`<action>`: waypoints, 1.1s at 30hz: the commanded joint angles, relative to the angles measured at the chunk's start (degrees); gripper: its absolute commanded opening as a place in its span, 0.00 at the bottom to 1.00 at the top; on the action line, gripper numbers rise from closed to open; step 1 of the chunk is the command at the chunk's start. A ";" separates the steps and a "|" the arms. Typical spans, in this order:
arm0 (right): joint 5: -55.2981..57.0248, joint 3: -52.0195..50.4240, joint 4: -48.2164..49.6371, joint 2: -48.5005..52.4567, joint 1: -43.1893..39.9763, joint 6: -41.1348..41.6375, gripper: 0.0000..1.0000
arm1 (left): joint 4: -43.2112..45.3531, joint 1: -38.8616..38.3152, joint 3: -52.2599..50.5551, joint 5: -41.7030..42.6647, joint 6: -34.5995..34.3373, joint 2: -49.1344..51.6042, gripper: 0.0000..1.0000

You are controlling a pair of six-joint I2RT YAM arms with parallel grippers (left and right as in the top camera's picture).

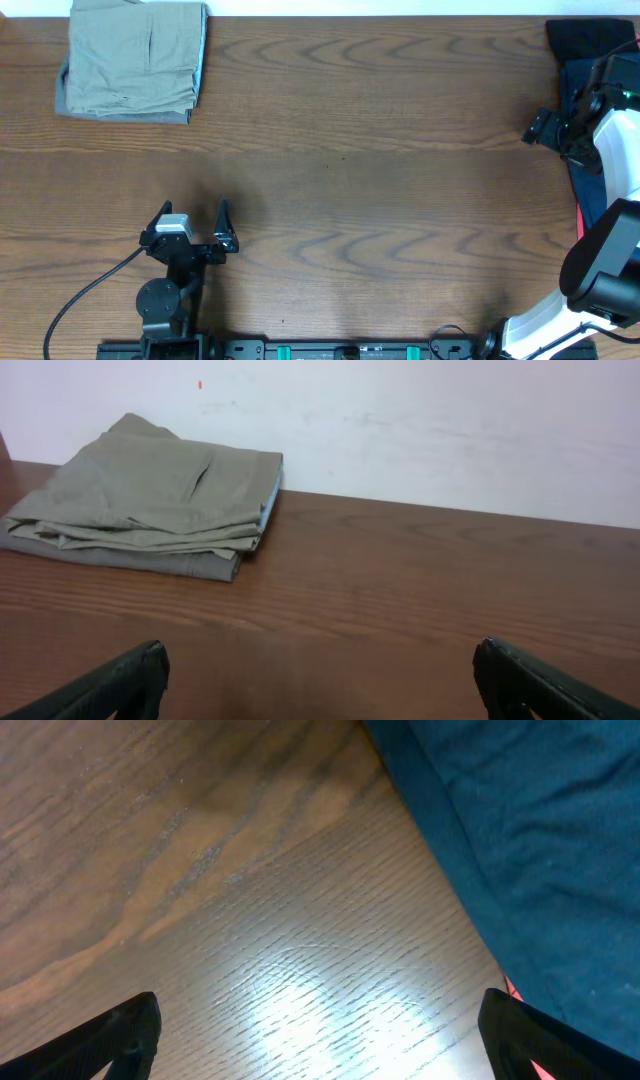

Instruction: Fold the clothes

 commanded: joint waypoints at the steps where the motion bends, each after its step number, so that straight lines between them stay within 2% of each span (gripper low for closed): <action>1: 0.55 0.55 -0.02 -0.74 -0.28 -0.61 0.99 | -2.25 0.35 -0.76 0.85 1.01 -0.35 0.98; 10: 0.55 0.52 -0.04 -1.03 -0.28 -0.61 0.99 | -2.25 0.35 -0.76 0.85 1.01 -0.35 0.98; 15: 0.55 0.52 -0.02 -5.18 -0.26 -0.61 0.99 | -2.25 0.35 -0.76 0.85 1.01 -0.35 0.98; 33: 0.55 0.52 -0.07 -40.04 2.38 -0.61 0.99 | -2.25 0.35 -0.76 0.85 1.01 -0.35 0.98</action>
